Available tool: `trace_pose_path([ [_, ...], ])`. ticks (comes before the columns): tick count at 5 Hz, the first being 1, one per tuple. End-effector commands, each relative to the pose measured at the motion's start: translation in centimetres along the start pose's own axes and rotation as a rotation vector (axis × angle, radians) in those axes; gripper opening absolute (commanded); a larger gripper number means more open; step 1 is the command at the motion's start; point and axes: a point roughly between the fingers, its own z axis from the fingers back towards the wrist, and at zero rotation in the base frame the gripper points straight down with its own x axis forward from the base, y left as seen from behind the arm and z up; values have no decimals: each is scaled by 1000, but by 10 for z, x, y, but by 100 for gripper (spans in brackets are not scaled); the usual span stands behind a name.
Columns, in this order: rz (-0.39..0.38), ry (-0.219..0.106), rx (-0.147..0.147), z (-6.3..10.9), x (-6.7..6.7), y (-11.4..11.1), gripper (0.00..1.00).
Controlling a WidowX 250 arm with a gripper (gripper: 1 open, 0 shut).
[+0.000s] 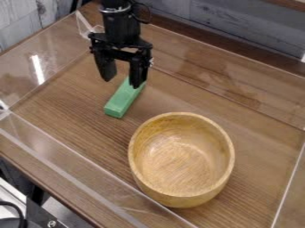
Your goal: Put the green block in the brown bowl
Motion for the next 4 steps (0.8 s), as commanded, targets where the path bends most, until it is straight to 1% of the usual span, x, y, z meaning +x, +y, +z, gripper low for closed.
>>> trace_pose_path([
  [1, 10, -54, 6, 15, 8, 4, 100],
  [3, 14, -48, -4, 16, 7, 4, 100],
  [4, 7, -48, -5, 7, 7, 2, 100],
])
